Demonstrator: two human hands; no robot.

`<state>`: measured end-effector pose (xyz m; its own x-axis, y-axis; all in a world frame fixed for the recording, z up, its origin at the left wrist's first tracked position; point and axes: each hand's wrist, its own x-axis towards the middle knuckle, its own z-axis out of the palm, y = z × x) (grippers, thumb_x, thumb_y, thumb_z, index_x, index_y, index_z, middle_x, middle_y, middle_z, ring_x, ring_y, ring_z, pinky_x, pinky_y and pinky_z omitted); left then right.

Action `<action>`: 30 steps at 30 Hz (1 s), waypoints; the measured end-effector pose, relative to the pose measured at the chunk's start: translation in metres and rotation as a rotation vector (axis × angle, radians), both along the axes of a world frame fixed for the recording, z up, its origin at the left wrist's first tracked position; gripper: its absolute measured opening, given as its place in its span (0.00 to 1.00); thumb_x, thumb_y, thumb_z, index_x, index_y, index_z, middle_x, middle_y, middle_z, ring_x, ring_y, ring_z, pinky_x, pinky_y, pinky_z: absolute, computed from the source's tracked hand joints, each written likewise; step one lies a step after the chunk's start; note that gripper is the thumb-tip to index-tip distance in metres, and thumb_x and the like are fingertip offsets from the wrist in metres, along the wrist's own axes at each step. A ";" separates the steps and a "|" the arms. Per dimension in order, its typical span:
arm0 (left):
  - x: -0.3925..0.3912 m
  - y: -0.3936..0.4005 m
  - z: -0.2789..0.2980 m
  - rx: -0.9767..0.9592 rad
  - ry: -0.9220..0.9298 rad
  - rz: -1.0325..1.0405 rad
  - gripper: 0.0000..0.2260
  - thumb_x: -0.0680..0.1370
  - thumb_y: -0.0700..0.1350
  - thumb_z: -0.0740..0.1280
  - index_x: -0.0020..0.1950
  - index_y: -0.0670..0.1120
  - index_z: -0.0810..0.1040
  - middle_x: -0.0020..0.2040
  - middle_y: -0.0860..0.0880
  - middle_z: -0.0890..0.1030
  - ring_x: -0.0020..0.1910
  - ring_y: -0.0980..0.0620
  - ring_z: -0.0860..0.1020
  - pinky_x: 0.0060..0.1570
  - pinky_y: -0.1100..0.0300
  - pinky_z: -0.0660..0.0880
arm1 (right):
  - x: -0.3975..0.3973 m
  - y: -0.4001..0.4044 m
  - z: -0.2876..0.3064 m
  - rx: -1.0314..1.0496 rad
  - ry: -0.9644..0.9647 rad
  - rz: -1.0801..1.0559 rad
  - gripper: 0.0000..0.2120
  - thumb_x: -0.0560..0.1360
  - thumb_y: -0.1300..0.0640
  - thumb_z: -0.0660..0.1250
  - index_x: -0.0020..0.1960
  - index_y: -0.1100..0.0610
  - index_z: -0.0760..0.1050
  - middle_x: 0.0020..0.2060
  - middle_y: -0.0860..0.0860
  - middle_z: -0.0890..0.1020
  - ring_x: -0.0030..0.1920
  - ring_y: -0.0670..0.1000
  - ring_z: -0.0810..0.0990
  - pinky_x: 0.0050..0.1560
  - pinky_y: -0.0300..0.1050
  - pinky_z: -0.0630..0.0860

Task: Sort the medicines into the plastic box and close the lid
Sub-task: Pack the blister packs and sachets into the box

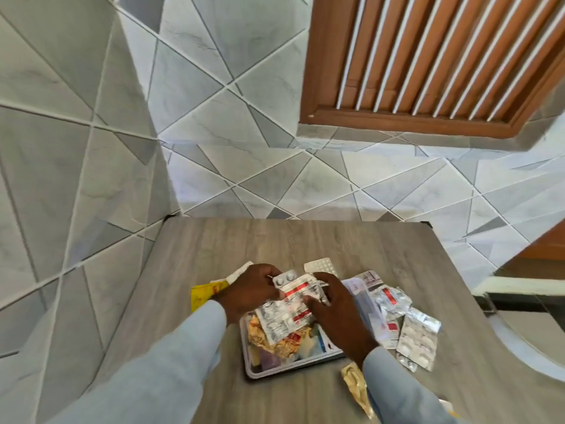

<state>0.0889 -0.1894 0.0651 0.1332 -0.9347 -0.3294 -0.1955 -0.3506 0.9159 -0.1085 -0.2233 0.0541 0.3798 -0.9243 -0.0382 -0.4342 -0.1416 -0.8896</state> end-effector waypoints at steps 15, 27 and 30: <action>-0.116 -0.042 -0.047 -0.032 -0.779 -0.092 0.18 0.77 0.49 0.62 0.68 0.52 0.71 0.68 0.50 0.73 0.67 0.49 0.68 0.68 0.57 0.63 | -0.110 -0.051 -0.030 0.000 0.512 0.087 0.19 0.77 0.57 0.63 0.68 0.54 0.70 0.67 0.53 0.73 0.67 0.53 0.71 0.68 0.42 0.63; -0.150 -0.029 -0.049 0.020 -0.762 -0.245 0.25 0.80 0.41 0.57 0.76 0.53 0.55 0.78 0.53 0.54 0.76 0.55 0.52 0.72 0.62 0.44 | -0.125 -0.056 -0.037 -0.065 0.338 0.213 0.17 0.78 0.61 0.60 0.66 0.54 0.72 0.59 0.46 0.75 0.60 0.45 0.72 0.63 0.36 0.65; -0.146 -0.020 -0.055 -0.077 -0.820 -0.109 0.20 0.80 0.48 0.59 0.72 0.53 0.65 0.74 0.53 0.65 0.74 0.53 0.60 0.72 0.61 0.50 | -0.151 -0.062 -0.034 -0.062 0.226 -0.030 0.11 0.77 0.62 0.62 0.56 0.53 0.78 0.49 0.46 0.81 0.48 0.47 0.79 0.53 0.42 0.76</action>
<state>-0.0570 -0.2096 0.0099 0.2106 -0.9722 -0.1019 -0.8406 -0.2333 0.4889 -0.2595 -0.2851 0.0197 0.3402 -0.9383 -0.0621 -0.6262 -0.1768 -0.7594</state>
